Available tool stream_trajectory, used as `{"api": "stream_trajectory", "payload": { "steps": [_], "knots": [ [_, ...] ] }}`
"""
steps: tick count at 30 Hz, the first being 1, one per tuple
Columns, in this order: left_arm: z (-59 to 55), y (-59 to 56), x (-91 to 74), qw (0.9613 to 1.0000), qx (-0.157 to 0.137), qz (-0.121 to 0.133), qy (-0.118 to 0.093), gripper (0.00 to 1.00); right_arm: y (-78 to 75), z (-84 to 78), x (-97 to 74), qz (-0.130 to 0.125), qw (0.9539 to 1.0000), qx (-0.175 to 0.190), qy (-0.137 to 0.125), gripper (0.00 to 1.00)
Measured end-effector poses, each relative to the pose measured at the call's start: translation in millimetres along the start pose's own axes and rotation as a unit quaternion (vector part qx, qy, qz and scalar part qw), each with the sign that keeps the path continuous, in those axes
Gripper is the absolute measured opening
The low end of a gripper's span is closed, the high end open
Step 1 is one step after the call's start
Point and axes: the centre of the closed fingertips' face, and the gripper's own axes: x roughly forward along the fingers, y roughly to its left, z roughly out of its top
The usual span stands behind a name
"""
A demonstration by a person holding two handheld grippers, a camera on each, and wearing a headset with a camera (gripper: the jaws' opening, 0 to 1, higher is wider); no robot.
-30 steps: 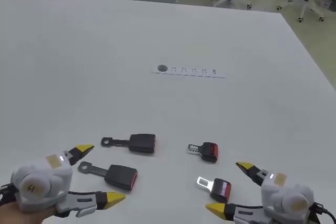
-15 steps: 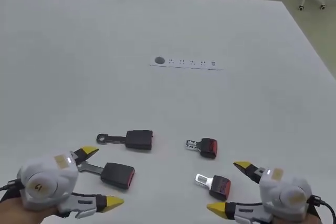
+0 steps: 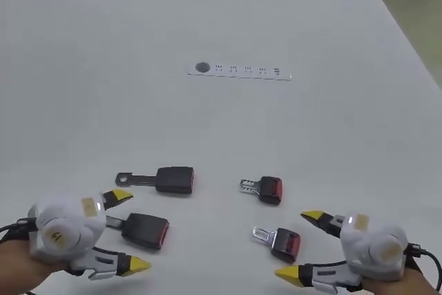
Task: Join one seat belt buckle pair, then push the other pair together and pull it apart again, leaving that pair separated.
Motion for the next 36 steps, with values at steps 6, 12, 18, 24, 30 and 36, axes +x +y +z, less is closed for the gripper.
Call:
{"api": "stream_trajectory", "payload": {
  "steps": [6, 12, 18, 24, 30, 36],
  "knots": [
    [-12.2, 1.3, 11.1, 0.9985, 0.033, -0.029, 0.034, 0.75, -0.2, -8.2, 6.2, 0.017, 0.9996, -0.006, 0.021, 0.7],
    [-22.6, 7.2, 18.9, 0.9947, 0.065, -0.046, 0.064, 0.68, -1.5, -13.3, 14.1, 0.025, 0.9989, -0.013, 0.036, 0.68],
    [-19.2, 9.3, 24.7, 0.9944, 0.064, -0.06, 0.059, 0.68, -5.4, -13.2, 15.1, 0.029, 0.9988, -0.017, 0.036, 0.63],
    [-14.5, 5.0, 24.1, 0.9948, 0.052, -0.069, 0.054, 0.55, -4.1, -12.4, 15.3, 0.047, 0.9974, -0.03, 0.045, 0.56],
    [-10.4, 0.9, 21.9, 0.9962, 0.043, -0.059, 0.048, 0.41, -11.5, -14.3, 14.1, 0.056, 0.9957, -0.054, 0.05, 0.47],
    [-8.9, -1.4, 20.1, 0.9967, 0.037, -0.054, 0.047, 0.39, -17.8, -14.3, 14.3, 0.071, 0.9936, -0.069, 0.055, 0.36]
  ]
}}
